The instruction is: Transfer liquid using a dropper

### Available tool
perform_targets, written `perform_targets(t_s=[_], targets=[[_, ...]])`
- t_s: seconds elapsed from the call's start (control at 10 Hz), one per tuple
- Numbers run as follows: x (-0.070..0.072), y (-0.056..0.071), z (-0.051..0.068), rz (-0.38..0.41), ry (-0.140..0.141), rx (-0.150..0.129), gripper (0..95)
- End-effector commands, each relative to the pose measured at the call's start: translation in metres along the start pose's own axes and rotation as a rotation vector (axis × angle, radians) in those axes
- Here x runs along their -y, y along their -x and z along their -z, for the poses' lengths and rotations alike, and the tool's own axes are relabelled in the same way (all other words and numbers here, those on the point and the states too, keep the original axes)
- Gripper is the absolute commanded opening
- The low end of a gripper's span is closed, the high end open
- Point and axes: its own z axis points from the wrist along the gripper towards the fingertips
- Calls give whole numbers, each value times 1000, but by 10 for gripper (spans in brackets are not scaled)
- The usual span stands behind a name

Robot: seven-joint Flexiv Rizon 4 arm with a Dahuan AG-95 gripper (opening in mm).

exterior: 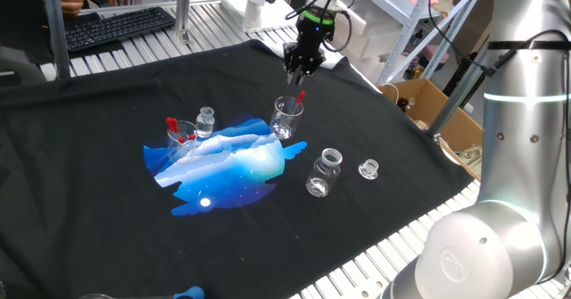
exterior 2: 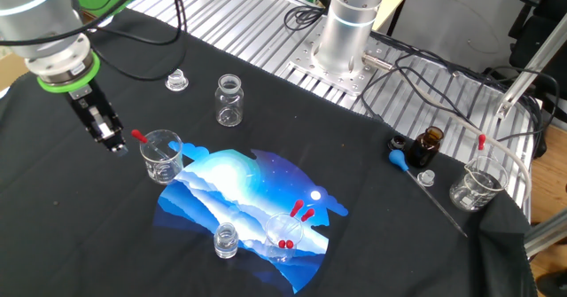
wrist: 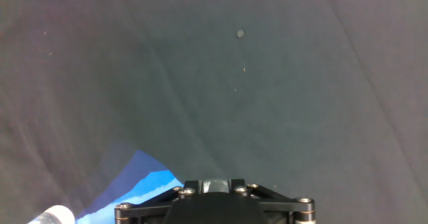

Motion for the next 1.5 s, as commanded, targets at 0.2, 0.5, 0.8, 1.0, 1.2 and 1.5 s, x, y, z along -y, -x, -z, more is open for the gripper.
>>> perform_targets(t_s=[0.2,0.5,0.8,1.0,1.2,1.5], targets=[[0,-1,0,19,-71,31,0],[0,-1,0,-7,-81,26,0],[0,-1,0,-33,-85,26,0],[0,-1,0,-44,-82,14,0],[0,-1,0,-51,-71,-8,0],[0,-1,0,-56,-76,-41,190]])
